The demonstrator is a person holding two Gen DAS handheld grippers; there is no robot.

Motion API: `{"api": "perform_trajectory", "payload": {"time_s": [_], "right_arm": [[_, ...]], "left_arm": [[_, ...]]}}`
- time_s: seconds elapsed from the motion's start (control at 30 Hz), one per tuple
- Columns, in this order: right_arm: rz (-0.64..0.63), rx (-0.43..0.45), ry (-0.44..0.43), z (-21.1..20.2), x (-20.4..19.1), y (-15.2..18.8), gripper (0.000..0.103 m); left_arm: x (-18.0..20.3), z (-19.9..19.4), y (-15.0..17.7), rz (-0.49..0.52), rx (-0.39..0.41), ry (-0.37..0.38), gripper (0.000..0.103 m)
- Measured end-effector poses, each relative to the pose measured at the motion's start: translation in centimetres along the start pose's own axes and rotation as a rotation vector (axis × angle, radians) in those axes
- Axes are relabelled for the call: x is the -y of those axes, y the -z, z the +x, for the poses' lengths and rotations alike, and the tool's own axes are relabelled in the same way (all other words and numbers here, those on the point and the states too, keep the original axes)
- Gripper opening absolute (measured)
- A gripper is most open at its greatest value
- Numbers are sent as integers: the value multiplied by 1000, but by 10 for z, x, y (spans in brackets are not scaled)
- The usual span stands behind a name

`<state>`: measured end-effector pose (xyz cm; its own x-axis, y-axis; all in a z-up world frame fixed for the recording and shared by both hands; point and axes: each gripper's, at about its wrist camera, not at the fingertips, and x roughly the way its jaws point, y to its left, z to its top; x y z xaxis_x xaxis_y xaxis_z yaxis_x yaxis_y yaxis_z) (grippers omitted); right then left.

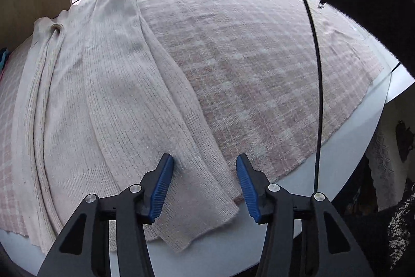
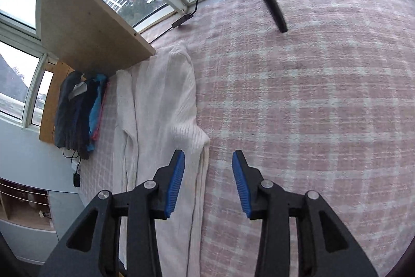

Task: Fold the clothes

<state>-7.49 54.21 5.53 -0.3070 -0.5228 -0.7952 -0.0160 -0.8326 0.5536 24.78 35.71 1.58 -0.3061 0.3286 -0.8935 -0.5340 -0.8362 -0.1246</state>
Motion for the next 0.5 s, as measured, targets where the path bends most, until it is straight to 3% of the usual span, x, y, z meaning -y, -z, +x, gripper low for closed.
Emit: {"api": "perform_trajectory", "payload": {"time_s": [0.03, 0.1, 0.17, 0.37, 0.4, 0.43, 0.5], "right_arm": [[-6, -9, -6, 12, -4, -2, 39], [-26, -26, 7, 35, -12, -5, 39], [-47, -47, 36, 53, -18, -7, 39], [-84, -112, 53, 79, -32, 3, 37], [-81, -105, 64, 78, -33, 3, 32], [-76, -98, 73, 77, -34, 2, 18], [-44, -89, 77, 72, -36, 0, 16]], "left_arm": [[-2, -1, 0, -10, 3, -10, 41], [-7, -2, 1, -32, 12, -26, 20], [-15, -6, 2, -73, 21, 5, 9], [-35, -26, 15, -169, 84, 78, 6], [-38, -30, 17, -174, 97, 87, 6], [-39, -34, 18, -180, 108, 90, 6], [-43, -40, 21, -205, 125, 115, 6]]}}
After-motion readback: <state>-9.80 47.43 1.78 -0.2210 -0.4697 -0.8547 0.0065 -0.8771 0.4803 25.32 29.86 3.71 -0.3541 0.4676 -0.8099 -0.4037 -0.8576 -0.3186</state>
